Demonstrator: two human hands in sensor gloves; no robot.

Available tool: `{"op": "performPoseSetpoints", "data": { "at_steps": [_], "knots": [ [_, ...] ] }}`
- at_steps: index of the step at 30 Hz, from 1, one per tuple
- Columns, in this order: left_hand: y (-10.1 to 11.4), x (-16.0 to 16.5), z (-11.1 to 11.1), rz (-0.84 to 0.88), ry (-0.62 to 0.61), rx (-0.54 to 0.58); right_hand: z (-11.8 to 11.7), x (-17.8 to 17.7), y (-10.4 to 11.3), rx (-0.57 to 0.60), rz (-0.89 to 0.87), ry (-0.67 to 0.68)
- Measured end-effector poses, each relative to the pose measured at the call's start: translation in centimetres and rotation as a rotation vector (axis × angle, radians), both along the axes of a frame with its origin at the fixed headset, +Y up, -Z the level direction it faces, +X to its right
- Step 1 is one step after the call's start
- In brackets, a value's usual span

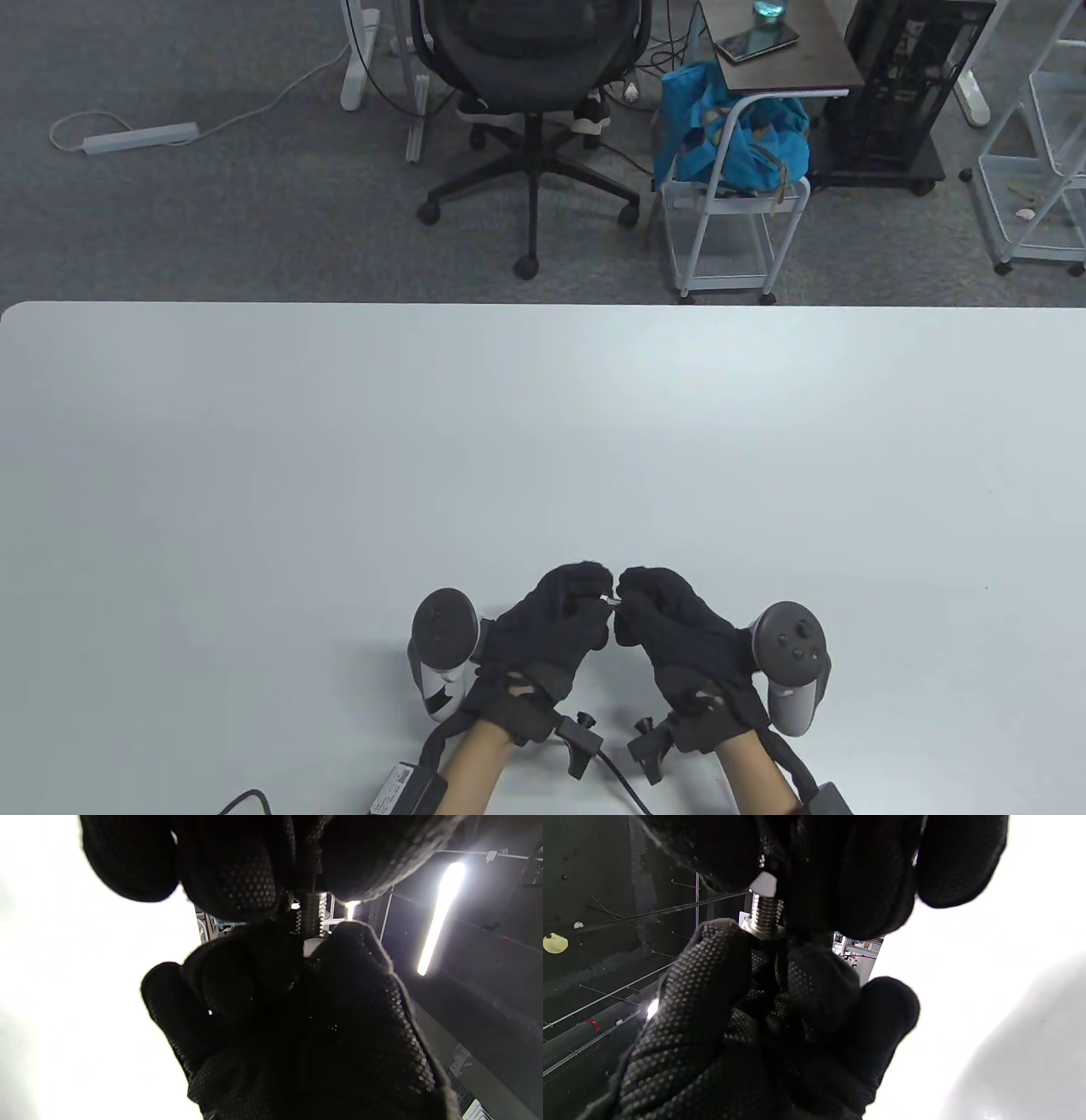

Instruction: Unscrew nut from screw

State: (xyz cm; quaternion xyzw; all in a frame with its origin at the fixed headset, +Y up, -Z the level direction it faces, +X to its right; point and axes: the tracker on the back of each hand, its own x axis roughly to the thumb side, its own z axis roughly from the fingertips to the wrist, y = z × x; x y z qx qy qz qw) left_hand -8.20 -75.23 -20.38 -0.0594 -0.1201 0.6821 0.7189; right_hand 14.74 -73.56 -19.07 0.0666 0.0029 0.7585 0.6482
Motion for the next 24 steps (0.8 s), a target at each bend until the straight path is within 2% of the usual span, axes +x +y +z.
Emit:
{"op": "performPoseSetpoints", "data": {
  "at_steps": [11, 15, 18, 24],
  "knots": [
    [0.1, -0.2, 0.1, 0.028, 0.032, -0.004, 0.0, 0.0, 0.1, -0.002, -0.079, 0.066],
    [0.1, -0.1, 0.0, 0.020, 0.026, 0.007, -0.1, 0.1, -0.7, -0.077, -0.032, 0.044],
    [0.1, -0.1, 0.1, 0.014, 0.028, 0.013, -0.1, -0.2, -0.7, -0.083, -0.046, 0.065],
    [-0.3, 0.0, -0.1, -0.003, -0.006, -0.009, 0.0, -0.2, -0.1, -0.023, -0.001, 0.023]
  ]
}}
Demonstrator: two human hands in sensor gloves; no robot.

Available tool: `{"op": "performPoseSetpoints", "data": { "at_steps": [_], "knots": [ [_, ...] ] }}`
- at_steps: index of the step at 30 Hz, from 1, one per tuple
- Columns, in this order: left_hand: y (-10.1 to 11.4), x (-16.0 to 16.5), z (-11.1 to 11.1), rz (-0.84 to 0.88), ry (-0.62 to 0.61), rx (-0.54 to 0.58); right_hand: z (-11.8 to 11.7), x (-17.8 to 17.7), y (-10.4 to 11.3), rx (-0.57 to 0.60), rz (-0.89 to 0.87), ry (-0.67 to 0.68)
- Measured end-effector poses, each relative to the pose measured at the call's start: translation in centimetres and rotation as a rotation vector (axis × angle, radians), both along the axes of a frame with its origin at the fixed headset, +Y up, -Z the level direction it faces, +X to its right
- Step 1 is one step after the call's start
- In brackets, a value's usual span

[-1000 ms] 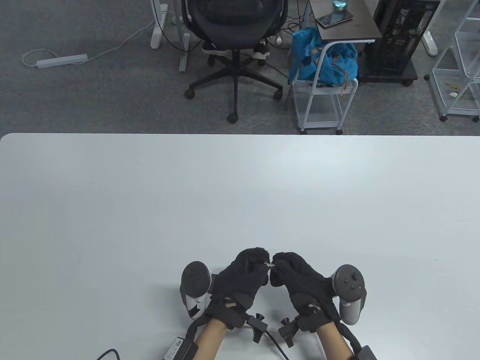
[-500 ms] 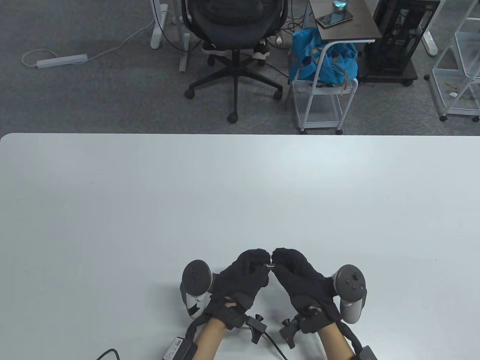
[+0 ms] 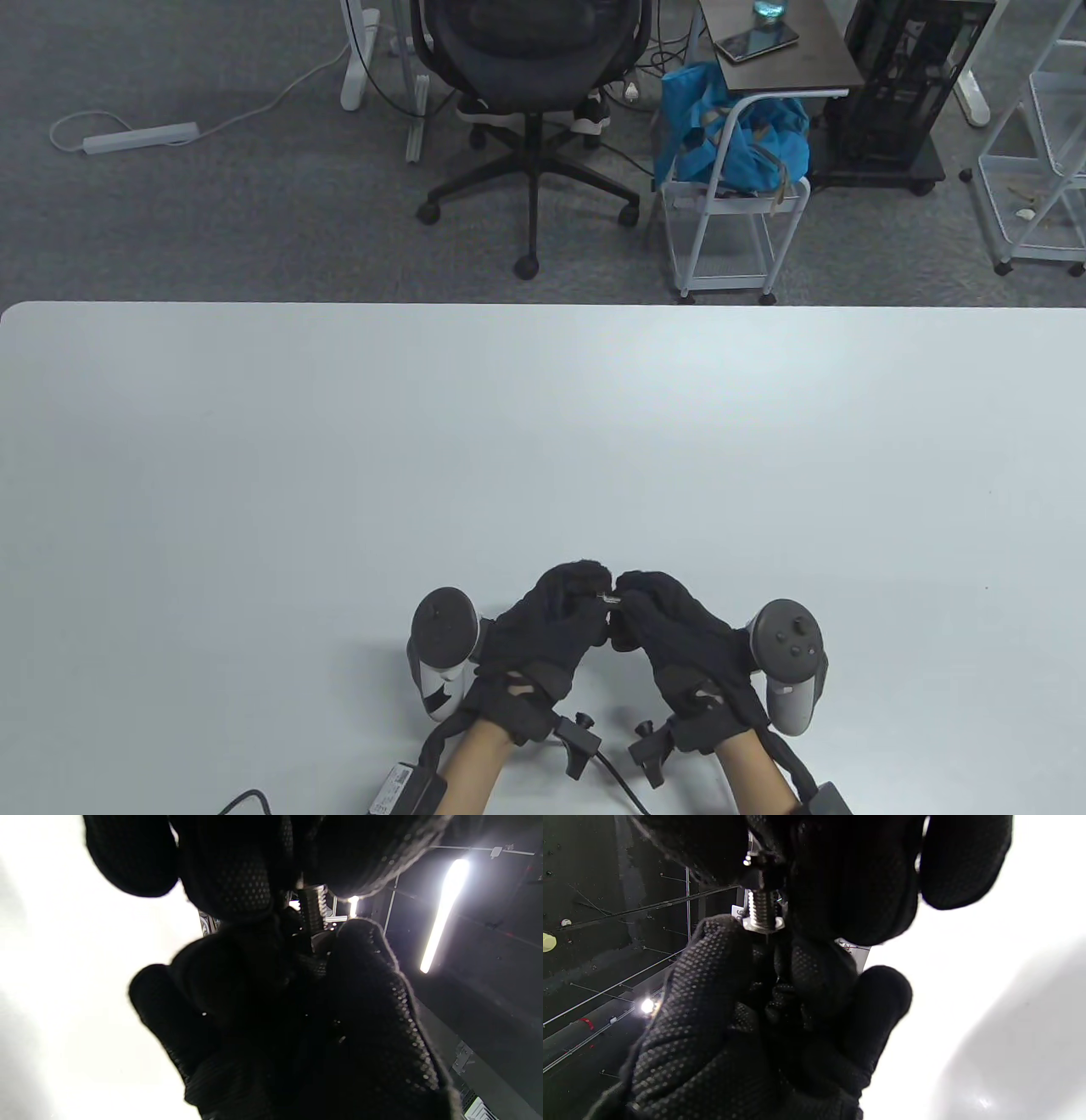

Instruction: Unscrew nut from screw

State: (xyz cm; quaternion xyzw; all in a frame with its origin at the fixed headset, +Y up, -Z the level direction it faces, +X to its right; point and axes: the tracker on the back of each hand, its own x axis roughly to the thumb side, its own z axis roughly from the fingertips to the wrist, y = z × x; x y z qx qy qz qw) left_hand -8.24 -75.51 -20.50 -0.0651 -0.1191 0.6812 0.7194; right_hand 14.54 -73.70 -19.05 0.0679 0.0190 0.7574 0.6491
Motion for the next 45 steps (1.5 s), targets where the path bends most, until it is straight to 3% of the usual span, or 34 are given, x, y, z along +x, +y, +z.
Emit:
{"op": "performPoseSetpoints", "data": {
  "at_steps": [9, 20, 33, 38, 45],
  "knots": [
    [0.1, -0.1, 0.2, 0.009, 0.055, 0.002, 0.1, -0.2, 0.6, 0.037, 0.000, 0.047],
    [0.5, 0.1, 0.4, -0.018, 0.059, 0.028, -0.1, 0.0, -0.6, -0.083, 0.007, 0.042],
    [0.5, -0.1, 0.3, -0.013, 0.069, 0.022, -0.1, -0.1, 0.2, 0.017, -0.007, 0.039],
    [0.4, -0.2, 0.3, 0.002, 0.078, 0.011, -0.1, -0.1, 0.1, -0.024, -0.092, 0.101],
    [0.7, 0.1, 0.4, -0.025, 0.058, 0.044, -0.2, -0.1, -0.9, -0.103, -0.005, 0.086]
  ]
}}
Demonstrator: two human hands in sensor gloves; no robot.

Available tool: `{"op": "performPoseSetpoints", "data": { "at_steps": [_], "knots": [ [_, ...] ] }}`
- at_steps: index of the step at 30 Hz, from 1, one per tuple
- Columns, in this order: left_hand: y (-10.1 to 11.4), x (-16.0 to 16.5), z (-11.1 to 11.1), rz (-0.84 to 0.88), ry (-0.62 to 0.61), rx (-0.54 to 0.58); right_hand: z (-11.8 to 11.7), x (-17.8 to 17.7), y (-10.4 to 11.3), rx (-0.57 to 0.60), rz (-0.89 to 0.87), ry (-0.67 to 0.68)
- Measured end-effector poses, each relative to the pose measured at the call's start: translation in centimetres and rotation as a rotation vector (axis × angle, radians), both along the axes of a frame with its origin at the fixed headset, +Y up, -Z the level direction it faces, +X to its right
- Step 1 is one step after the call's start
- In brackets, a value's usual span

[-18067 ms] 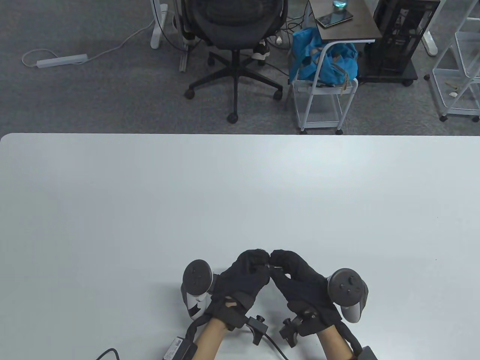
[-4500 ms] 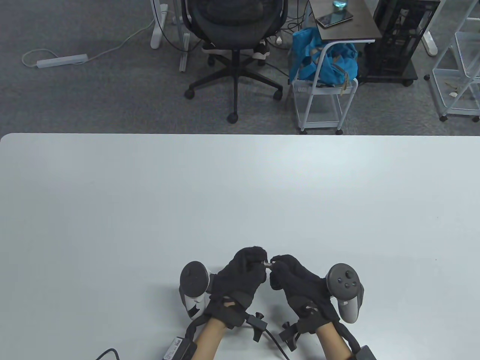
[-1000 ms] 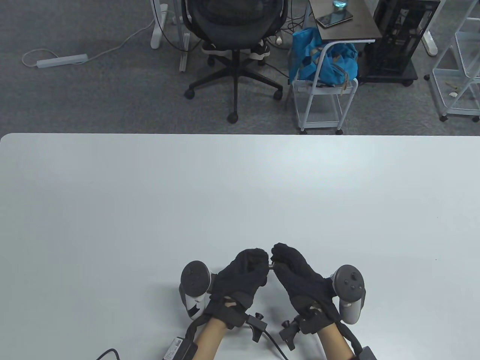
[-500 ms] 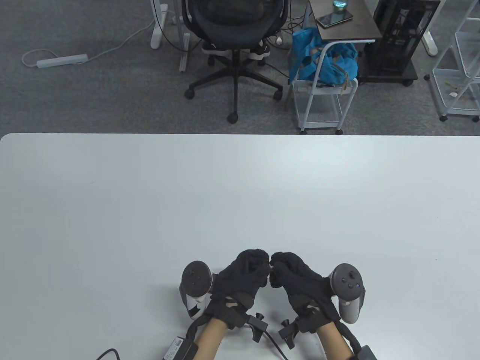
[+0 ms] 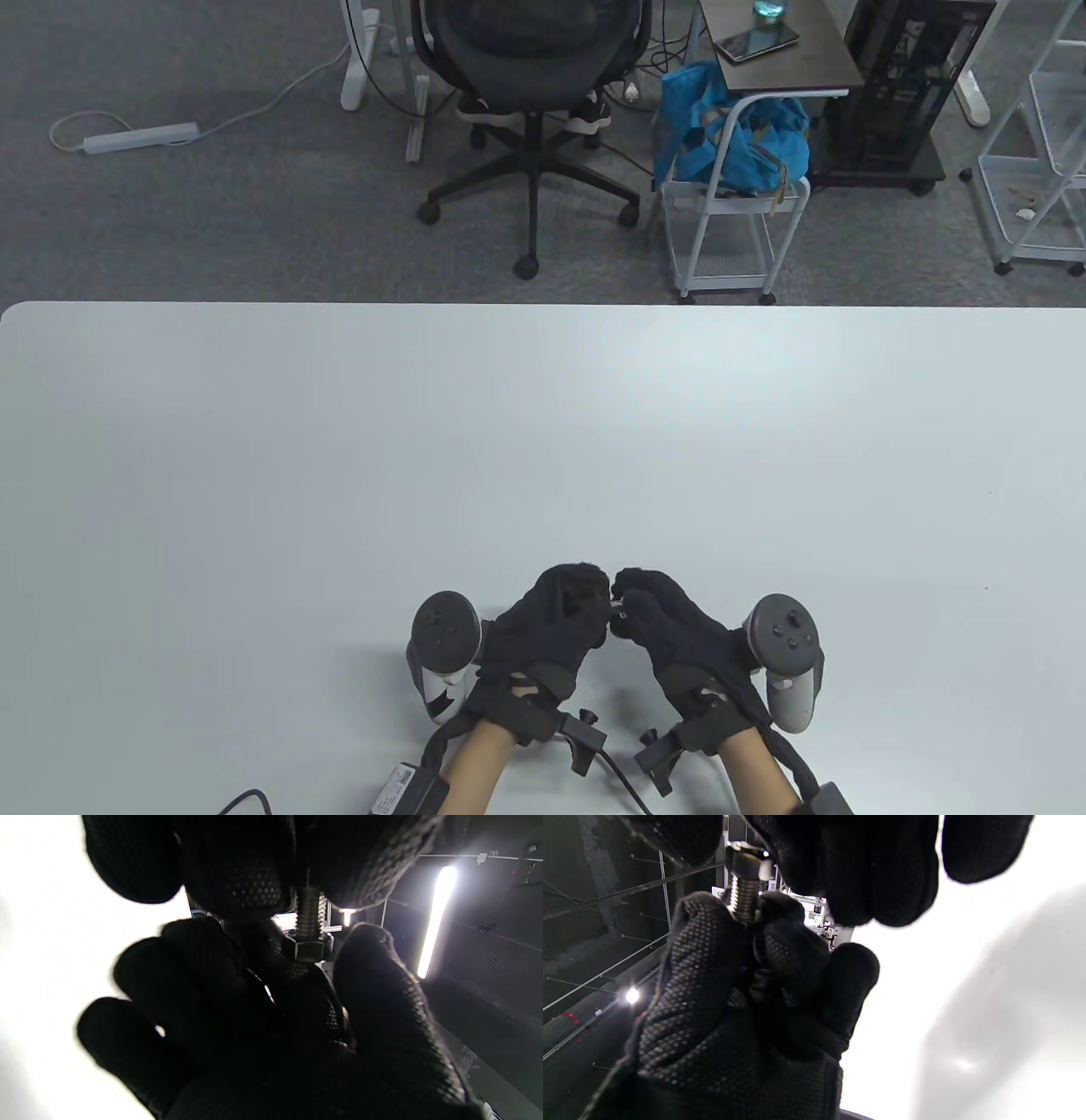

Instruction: Unscrew nut from screw

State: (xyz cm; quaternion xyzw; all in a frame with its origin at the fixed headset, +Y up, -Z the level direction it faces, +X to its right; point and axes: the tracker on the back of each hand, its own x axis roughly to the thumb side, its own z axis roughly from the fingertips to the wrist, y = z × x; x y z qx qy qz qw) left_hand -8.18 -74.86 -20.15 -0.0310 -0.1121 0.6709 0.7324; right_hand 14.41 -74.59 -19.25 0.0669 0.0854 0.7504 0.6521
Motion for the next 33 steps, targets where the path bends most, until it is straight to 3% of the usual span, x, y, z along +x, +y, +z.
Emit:
{"op": "performPoseSetpoints", "data": {
  "at_steps": [13, 22, 33],
  "knots": [
    [0.0, -0.1, 0.1, 0.011, 0.025, -0.009, 0.2, -0.2, 1.5, 0.146, -0.003, -0.006],
    [0.1, 0.0, 0.1, 0.007, 0.011, 0.013, 0.2, 0.1, 0.2, 0.013, -0.001, -0.020],
    [0.2, 0.0, 0.2, 0.003, 0.015, 0.006, 0.3, -0.2, 1.1, 0.084, -0.006, -0.030]
  ]
}}
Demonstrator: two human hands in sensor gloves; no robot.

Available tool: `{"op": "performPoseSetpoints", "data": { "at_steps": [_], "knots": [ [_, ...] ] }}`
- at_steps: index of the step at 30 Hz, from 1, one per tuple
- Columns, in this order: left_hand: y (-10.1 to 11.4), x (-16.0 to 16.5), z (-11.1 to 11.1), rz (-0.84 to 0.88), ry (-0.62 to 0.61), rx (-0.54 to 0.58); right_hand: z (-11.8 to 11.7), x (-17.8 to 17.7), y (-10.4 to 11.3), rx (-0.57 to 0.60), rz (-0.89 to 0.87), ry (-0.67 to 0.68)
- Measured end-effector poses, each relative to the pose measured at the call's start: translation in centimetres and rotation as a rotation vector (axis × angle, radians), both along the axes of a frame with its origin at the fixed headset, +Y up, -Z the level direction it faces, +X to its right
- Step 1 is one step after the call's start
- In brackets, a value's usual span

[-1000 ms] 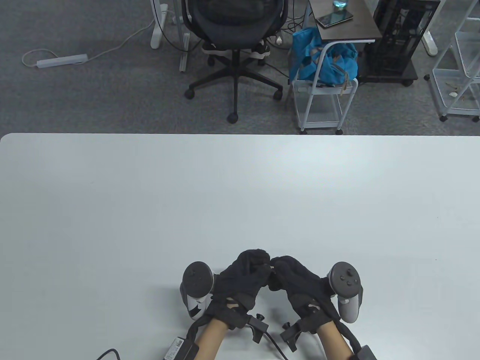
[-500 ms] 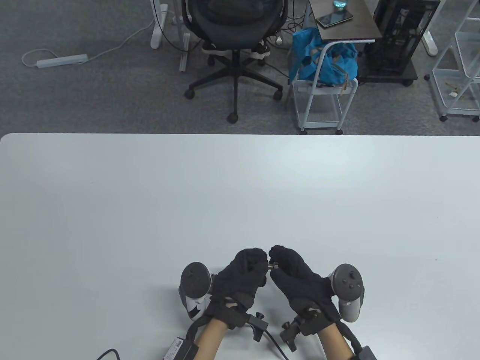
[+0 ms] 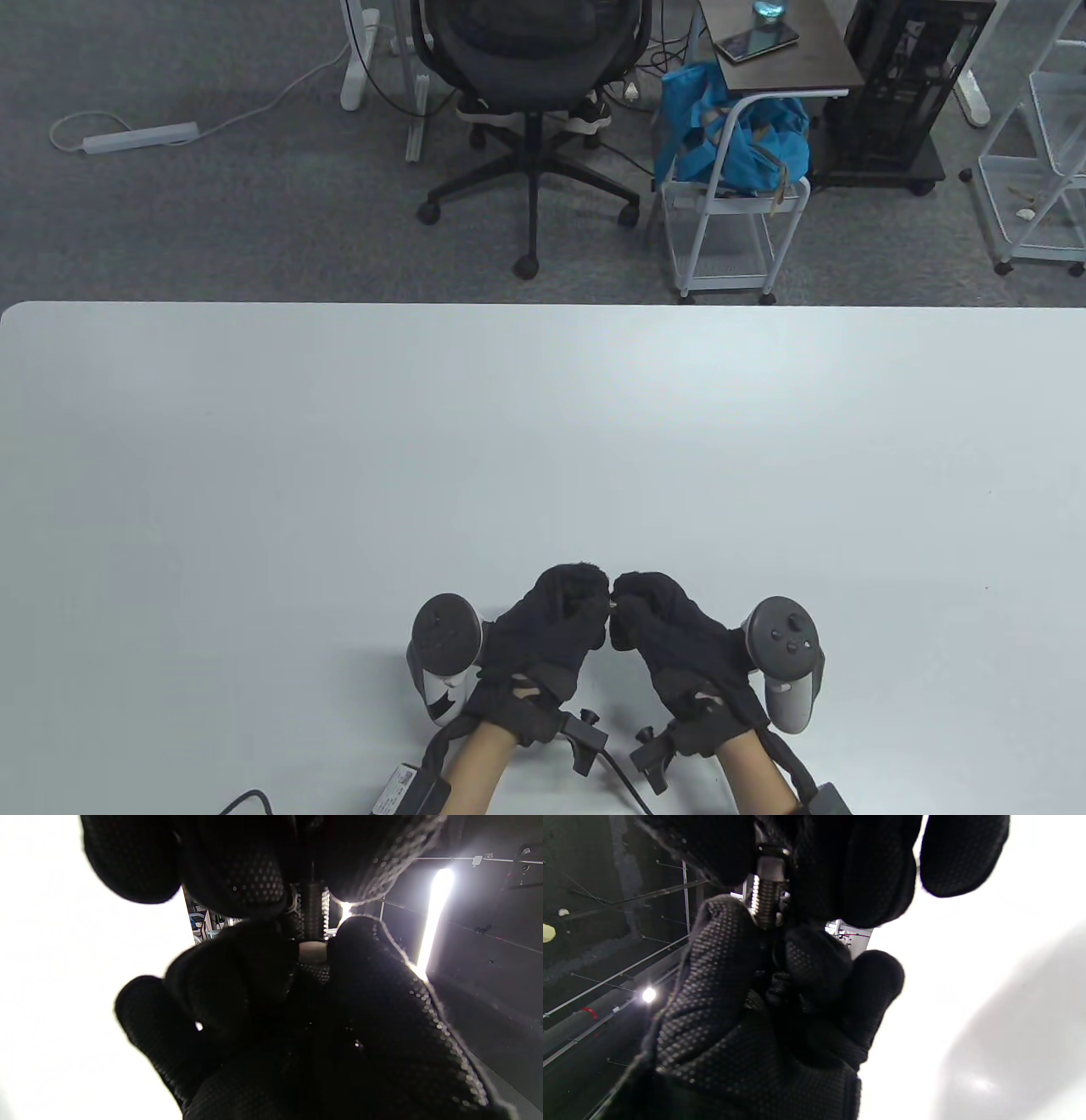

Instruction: Unscrew nut from screw

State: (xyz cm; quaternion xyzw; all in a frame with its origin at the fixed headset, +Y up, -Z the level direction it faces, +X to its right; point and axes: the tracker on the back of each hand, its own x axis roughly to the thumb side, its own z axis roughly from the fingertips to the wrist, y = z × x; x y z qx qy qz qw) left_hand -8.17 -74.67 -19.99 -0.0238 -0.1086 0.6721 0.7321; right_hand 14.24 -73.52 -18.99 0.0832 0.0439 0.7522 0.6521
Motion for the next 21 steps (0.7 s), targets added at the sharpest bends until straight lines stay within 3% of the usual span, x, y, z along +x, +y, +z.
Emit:
{"op": "performPoseSetpoints", "data": {
  "at_steps": [6, 10, 14, 17, 21],
  "knots": [
    [0.0, -0.1, 0.0, 0.015, 0.009, -0.008, 0.0, 0.0, 0.3, 0.032, -0.005, 0.005],
    [-0.1, -0.2, -0.1, 0.035, 0.007, -0.014, -0.1, 0.1, 0.0, -0.020, -0.001, 0.076],
    [0.0, 0.0, 0.0, 0.015, 0.002, 0.003, -0.1, 0.3, -1.0, -0.092, -0.007, -0.003],
    [0.1, 0.1, 0.0, 0.006, -0.003, 0.010, -0.2, 0.4, -1.1, -0.109, 0.004, 0.013],
    [0.0, 0.0, -0.1, 0.016, 0.006, 0.005, -0.2, 0.2, -0.7, -0.063, 0.003, 0.008]
  ]
}}
